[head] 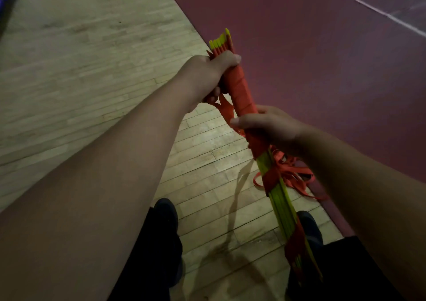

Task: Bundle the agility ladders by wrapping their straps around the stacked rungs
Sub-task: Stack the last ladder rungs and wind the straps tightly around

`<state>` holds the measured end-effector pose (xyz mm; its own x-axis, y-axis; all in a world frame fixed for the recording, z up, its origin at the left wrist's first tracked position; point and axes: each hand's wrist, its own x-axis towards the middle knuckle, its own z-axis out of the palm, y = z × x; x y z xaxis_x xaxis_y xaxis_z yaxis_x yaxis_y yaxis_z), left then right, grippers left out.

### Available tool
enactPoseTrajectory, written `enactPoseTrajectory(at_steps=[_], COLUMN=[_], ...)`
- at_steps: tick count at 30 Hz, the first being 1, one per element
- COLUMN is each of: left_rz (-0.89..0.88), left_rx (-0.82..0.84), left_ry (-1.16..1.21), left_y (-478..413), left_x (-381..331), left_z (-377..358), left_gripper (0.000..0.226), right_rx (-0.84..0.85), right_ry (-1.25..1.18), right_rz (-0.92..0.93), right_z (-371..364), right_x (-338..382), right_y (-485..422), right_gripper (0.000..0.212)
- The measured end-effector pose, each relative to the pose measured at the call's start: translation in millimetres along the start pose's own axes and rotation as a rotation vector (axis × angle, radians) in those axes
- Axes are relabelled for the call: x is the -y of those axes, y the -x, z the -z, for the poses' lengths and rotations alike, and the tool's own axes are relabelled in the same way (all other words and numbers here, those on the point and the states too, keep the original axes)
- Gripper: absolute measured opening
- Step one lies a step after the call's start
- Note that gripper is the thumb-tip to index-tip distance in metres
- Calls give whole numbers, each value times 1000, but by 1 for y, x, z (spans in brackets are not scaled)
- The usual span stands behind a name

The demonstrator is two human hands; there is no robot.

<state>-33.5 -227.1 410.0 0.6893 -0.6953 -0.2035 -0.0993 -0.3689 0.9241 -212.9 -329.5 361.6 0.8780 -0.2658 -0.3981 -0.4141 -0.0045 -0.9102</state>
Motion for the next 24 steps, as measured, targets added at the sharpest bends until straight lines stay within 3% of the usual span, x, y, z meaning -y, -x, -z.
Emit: enactPoseTrajectory(at_steps=[2, 4, 8, 13, 18, 24], left_rz=[6, 0, -10, 64, 182, 224], left_rx=[10, 40, 77, 77, 10, -37], left_ry=[85, 108, -28, -193, -197, -125], left_y=[-1, -1, -2, 0, 3, 3], left_x=[0, -1, 3, 6, 9, 8], left_z=[3, 8, 15, 16, 0, -3], left_gripper=[40, 37, 49, 70, 73, 76], right_rx=[110, 208, 14, -204, -375, -278], right_ry=[-246, -319, -77, 149, 488, 479], right_rz=[-50, -69, -40, -12, 34, 20], right_z=[0, 0, -2, -8, -13, -6], right_x=[1, 2, 6, -4, -16, -12], right_y=[1, 3, 3, -4, -15, -14], right_gripper=[59, 59, 36, 30, 44, 66])
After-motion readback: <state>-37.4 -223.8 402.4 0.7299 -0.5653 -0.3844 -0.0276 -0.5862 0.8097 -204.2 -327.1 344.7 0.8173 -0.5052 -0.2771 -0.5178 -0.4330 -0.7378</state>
